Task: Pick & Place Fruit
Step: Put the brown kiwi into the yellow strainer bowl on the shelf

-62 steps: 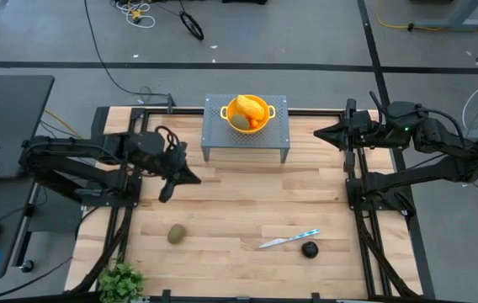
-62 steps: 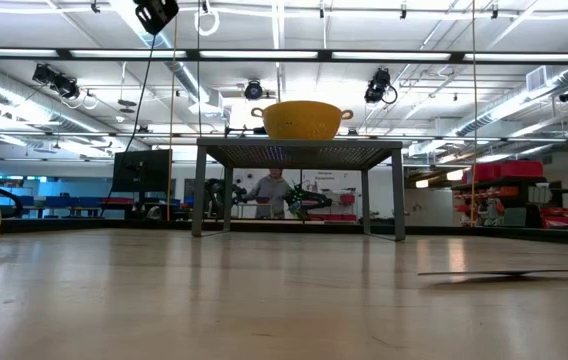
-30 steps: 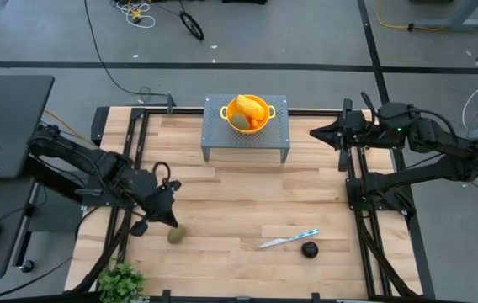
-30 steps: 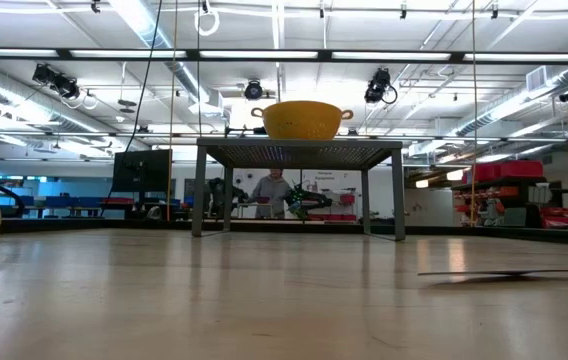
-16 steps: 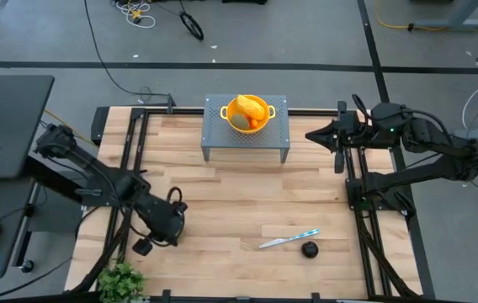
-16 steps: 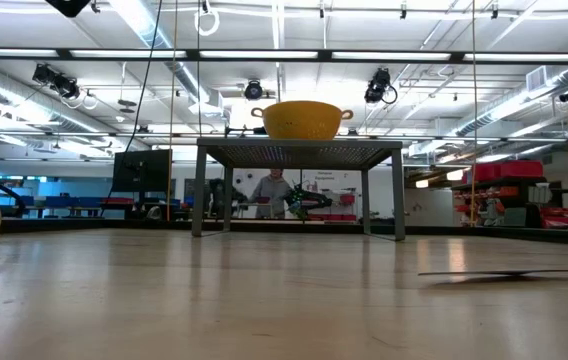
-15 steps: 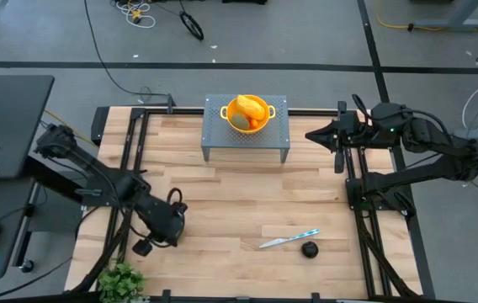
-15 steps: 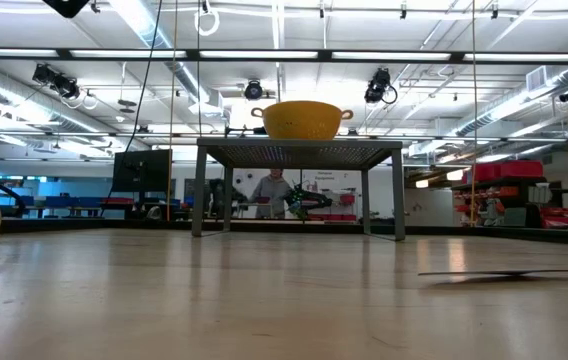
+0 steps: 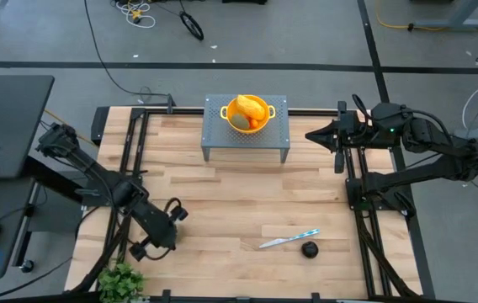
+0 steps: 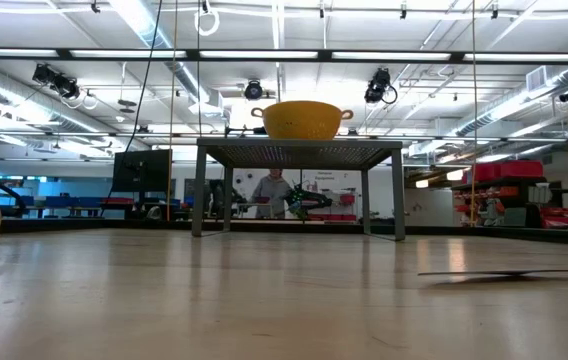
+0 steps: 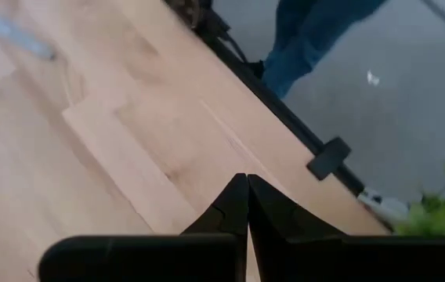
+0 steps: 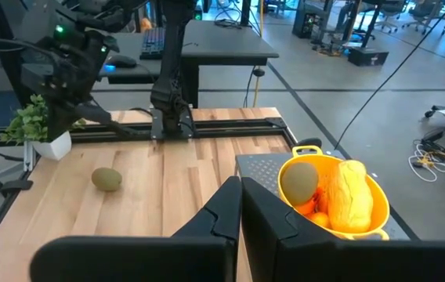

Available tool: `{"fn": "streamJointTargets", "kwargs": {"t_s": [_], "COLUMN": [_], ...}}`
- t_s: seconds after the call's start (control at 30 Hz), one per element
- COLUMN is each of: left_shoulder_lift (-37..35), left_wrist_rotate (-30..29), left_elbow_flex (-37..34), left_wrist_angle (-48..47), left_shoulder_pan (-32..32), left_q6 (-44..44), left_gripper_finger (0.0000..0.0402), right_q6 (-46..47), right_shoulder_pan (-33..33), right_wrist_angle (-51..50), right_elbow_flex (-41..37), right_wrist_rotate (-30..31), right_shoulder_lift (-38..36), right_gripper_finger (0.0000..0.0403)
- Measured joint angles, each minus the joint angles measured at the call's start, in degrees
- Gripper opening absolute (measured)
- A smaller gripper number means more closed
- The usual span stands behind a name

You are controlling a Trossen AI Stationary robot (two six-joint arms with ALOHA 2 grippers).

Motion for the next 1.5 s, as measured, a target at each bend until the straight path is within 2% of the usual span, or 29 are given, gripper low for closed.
{"fn": "streamJointTargets", "kwargs": {"t_s": [0.13, 0.37, 0.53, 0.9, 1.1, 1.3, 1.5], "left_shoulder_lift": [0.0, 0.0, 0.0, 0.0, 0.0, 0.0, 1.9], "left_wrist_rotate": [0.1, -1.9, -1.7, -4.1, -6.6, -6.3, -6.0], "left_elbow_flex": [0.0, 0.0, 0.0, 0.0, 0.0, 0.0, 0.0], "left_wrist_angle": [-0.1, -0.1, -2.5, -7.2, -7.1, -10.1, -16.4], "left_shoulder_pan": [-0.3, -0.3, -0.3, -0.5, -0.5, -0.5, -0.2], "left_q6": [4.8, 1.5, 6.8, 12.8, 13.3, 17.9, 23.7], "left_gripper_finger": [0.0033, 0.0082, 0.0118, 0.0266, 0.0323, 0.035, 0.0348], "right_q6": [0.0, 0.0, 0.0, 2.0, 1.6, 1.5, 1.5], "right_shoulder_pan": [0.0, 0.0, 0.0, 0.0, 0.0, 0.0, 0.0], "right_wrist_angle": [0.0, 0.0, 0.0, -0.1, 0.0, 0.0, -0.1], "right_elbow_flex": [0.0, 0.0, 0.0, 0.0, 0.0, 0.0, 0.0], "right_wrist_rotate": [-0.3, -0.4, -0.5, -0.4, -0.4, -0.4, -0.3], "right_shoulder_lift": [0.0, 0.0, 0.0, 0.5, 0.9, 1.1, 1.7], "right_gripper_finger": [0.0018, 0.0018, 0.0018, 0.0018, 0.0018, 0.0018, 0.0018]}}
